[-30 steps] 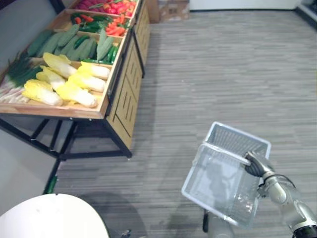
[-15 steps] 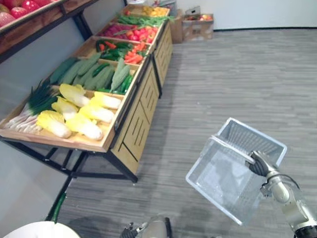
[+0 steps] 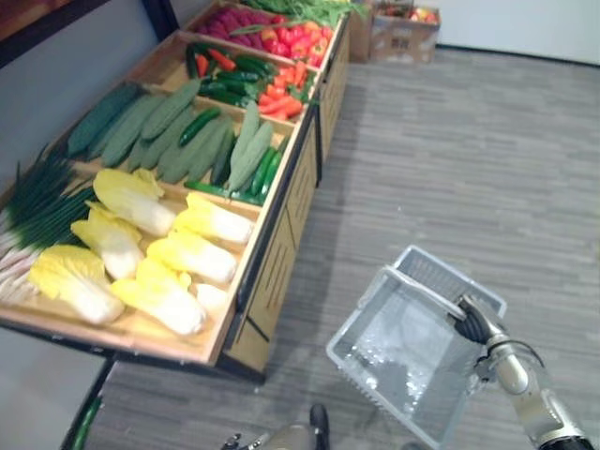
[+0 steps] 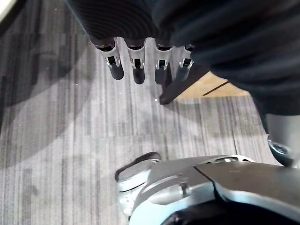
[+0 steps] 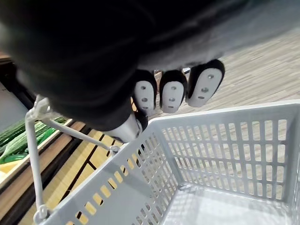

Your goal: Pick vegetable in the basket

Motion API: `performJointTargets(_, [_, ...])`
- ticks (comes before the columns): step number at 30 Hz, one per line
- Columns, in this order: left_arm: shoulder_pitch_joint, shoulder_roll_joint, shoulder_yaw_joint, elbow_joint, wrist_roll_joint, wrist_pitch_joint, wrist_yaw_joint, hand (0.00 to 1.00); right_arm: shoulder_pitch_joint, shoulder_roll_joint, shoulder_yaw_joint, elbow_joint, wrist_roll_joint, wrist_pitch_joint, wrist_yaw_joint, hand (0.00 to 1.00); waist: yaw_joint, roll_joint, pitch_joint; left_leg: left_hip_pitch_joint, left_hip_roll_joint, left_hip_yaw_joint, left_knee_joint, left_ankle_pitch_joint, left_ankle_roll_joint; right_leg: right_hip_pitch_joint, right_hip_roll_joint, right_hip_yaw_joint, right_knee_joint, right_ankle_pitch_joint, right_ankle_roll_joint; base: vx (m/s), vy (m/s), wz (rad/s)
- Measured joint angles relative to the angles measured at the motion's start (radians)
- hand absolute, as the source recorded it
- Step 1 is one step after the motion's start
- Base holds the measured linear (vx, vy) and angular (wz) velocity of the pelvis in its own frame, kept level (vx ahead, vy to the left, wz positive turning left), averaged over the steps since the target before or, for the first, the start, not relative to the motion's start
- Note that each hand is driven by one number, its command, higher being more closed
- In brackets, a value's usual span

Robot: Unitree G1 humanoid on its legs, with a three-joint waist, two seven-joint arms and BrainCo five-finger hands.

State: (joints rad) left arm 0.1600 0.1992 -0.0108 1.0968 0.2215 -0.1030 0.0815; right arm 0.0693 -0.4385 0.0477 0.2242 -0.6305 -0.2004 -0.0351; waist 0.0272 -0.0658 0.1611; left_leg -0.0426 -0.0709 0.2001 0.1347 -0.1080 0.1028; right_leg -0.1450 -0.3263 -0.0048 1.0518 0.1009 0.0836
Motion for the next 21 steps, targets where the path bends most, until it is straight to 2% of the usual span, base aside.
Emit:
performJointTargets(1, [-0.002, 0.0, -0.017, 0.0, -0.002, 0.0, -0.001, 0.0, 0.003, 0.0, 0.0, -0.002, 0.0, -0.001, -0.001, 1.0, -0.006, 0.004, 0.0, 0.067, -0.006, -0.033, -0.029, -0.006, 0.007, -0.054, 0.04, -0.013, 0.076, -0.085, -0.024, 0.48, 0.089, 0.39])
performJointTargets(2, [-0.007, 0.002, -0.027, 0.001, -0.003, 0.0, -0.002, 0.0, 0.006, 0.0, -0.001, -0.003, 0.0, -0.001, 0.0, 1.0, -0.023, 0.009, 0.001, 0.113, -0.006, -0.066, -0.05, -0.009, 0.012, -0.083, 0.071, -0.042, 0.083, -0.15, -0.038, 0.56, 0.06, 0.9])
performJointTargets(3, [-0.017, 0.002, -0.028, 0.008, -0.006, -0.001, -0.003, 0.0, 0.011, 0.0, -0.003, -0.012, 0.001, -0.002, -0.001, 1.0, -0.044, 0.011, 0.002, 0.166, -0.003, -0.12, -0.069, -0.012, 0.017, -0.128, 0.11, -0.091, 0.015, -0.229, -0.047, 0.45, 0.006, 1.02])
performJointTargets(5, [-0.025, 0.001, -0.023, 0.009, -0.009, 0.0, -0.005, 0.0, 0.012, 0.0, -0.01, -0.011, 0.002, -0.001, -0.001, 1.0, -0.057, 0.011, 0.002, 0.189, 0.005, -0.144, -0.063, -0.012, 0.017, -0.15, 0.132, -0.124, -0.12, -0.262, -0.052, 0.33, -0.046, 0.9])
performJointTargets(7, [-0.036, -0.004, -0.022, 0.009, -0.012, 0.0, -0.008, 0.0, 0.013, 0.0, -0.044, -0.011, 0.002, 0.001, -0.001, 1.0, -0.054, 0.028, 0.004, 0.213, 0.035, -0.209, -0.04, -0.022, 0.001, -0.167, 0.171, -0.118, -0.399, -0.259, -0.047, 0.43, -0.129, 1.04])
performJointTargets(8, [-0.037, -0.004, -0.022, 0.008, -0.012, -0.001, -0.008, 0.0, 0.013, -0.004, -0.056, -0.012, 0.002, 0.001, -0.003, 1.0, -0.054, 0.033, 0.001, 0.212, 0.055, -0.244, -0.017, -0.046, -0.018, -0.168, 0.187, -0.067, -0.569, -0.235, -0.022, 0.4, -0.159, 1.03])
performJointTargets(9, [-0.036, -0.004, -0.022, 0.009, -0.012, -0.002, -0.008, 0.0, 0.013, -0.006, -0.059, -0.012, 0.002, 0.001, -0.003, 1.0, -0.053, 0.032, 0.0, 0.213, 0.061, -0.253, -0.007, -0.061, -0.031, -0.169, 0.189, -0.035, -0.641, -0.225, -0.006, 0.41, -0.199, 1.14])
performJointTargets(10, [-0.032, -0.006, -0.021, 0.011, -0.012, -0.001, -0.009, 0.0, 0.014, -0.008, -0.059, -0.012, 0.0, 0.004, -0.002, 1.0, -0.051, 0.026, 0.0, 0.213, 0.067, -0.294, 0.016, -0.094, -0.055, -0.172, 0.18, 0.038, -0.763, -0.2, 0.028, 0.43, -0.282, 0.95])
performJointTargets(11, [-0.024, -0.002, -0.019, 0.011, -0.013, -0.001, -0.008, 0.0, 0.014, -0.008, -0.057, -0.011, -0.002, 0.009, 0.002, 1.0, -0.049, 0.004, -0.014, 0.215, 0.069, -0.324, 0.026, -0.123, -0.075, -0.177, 0.164, 0.083, -0.829, -0.175, 0.031, 0.54, -0.421, 1.18])
performJointTargets(12, [-0.007, 0.002, -0.003, 0.013, -0.013, -0.002, -0.007, 0.0, 0.015, -0.009, -0.055, -0.012, -0.003, 0.012, 0.003, 1.0, -0.045, -0.007, -0.021, 0.218, 0.072, -0.367, 0.046, -0.17, -0.1, -0.171, 0.146, 0.118, -0.886, -0.165, 0.043, 0.55, -0.539, 1.16])
performJointTargets(13, [0.0, 0.002, 0.022, 0.029, -0.017, 0.001, -0.006, 0.0, 0.017, -0.012, -0.056, -0.011, -0.002, 0.016, 0.003, 1.0, -0.044, -0.009, -0.028, 0.226, 0.093, -0.415, 0.066, -0.224, -0.128, -0.164, 0.139, 0.111, -0.866, -0.089, 0.078, 0.44, -0.483, 1.13])
performJointTargets(14, [-0.002, -0.009, 0.033, 0.038, -0.023, 0.002, -0.002, 0.0, 0.02, -0.013, -0.057, -0.011, -0.001, 0.022, 0.003, 1.0, -0.045, 0.005, -0.03, 0.224, 0.112, -0.44, 0.082, -0.235, -0.141, -0.166, 0.148, 0.092, -0.827, -0.069, 0.083, 0.4, -0.478, 1.05])
performJointTargets(16, [-0.006, -0.046, 0.06, 0.045, -0.024, 0.004, 0.005, 0.0, 0.027, -0.022, -0.053, -0.011, 0.0, 0.027, 0.012, 1.0, -0.037, 0.051, -0.044, 0.192, 0.163, -0.493, 0.132, -0.212, -0.165, -0.168, 0.169, 0.008, -0.755, -0.131, 0.053, 0.33, -0.385, 0.95])
performJointTargets(17, [-0.005, -0.06, 0.075, 0.051, -0.024, 0.003, 0.01, 0.0, 0.026, -0.031, -0.042, -0.012, 0.0, 0.027, 0.022, 1.0, -0.025, 0.073, -0.057, 0.156, 0.185, -0.525, 0.165, -0.174, -0.181, -0.166, 0.171, -0.046, -0.707, -0.157, 0.032, 0.33, -0.414, 1.15])
performJointTargets(19, [-0.001, -0.08, 0.117, 0.052, -0.028, 0.004, 0.02, 0.0, 0.02, -0.045, -0.039, -0.012, 0.003, 0.028, 0.024, 1.0, -0.024, 0.087, -0.068, 0.097, 0.21, -0.562, 0.207, -0.121, -0.194, -0.162, 0.17, -0.134, -0.665, -0.181, 0.003, 0.33, -0.468, 1.42])
performJointTargets(20, [0.0, -0.089, 0.144, 0.051, -0.063, 0.005, 0.027, 0.0, 0.009, -0.053, -0.039, -0.011, 0.007, 0.028, 0.024, 1.0, -0.024, 0.093, -0.073, 0.04, 0.234, -0.548, 0.24, -0.035, -0.2, -0.127, 0.156, -0.225, -0.668, -0.2, -0.028, 0.27, -0.434, 1.5])
performJointTargets(21, [0.0, -0.09, 0.15, 0.049, -0.074, 0.005, 0.028, 0.0, 0.008, -0.054, -0.04, -0.01, 0.013, 0.028, 0.024, 1.0, -0.024, 0.084, -0.068, 0.026, 0.244, -0.521, 0.241, 0.001, -0.203, -0.108, 0.15, -0.258, -0.675, -0.204, -0.034, 0.25, -0.425, 1.53])
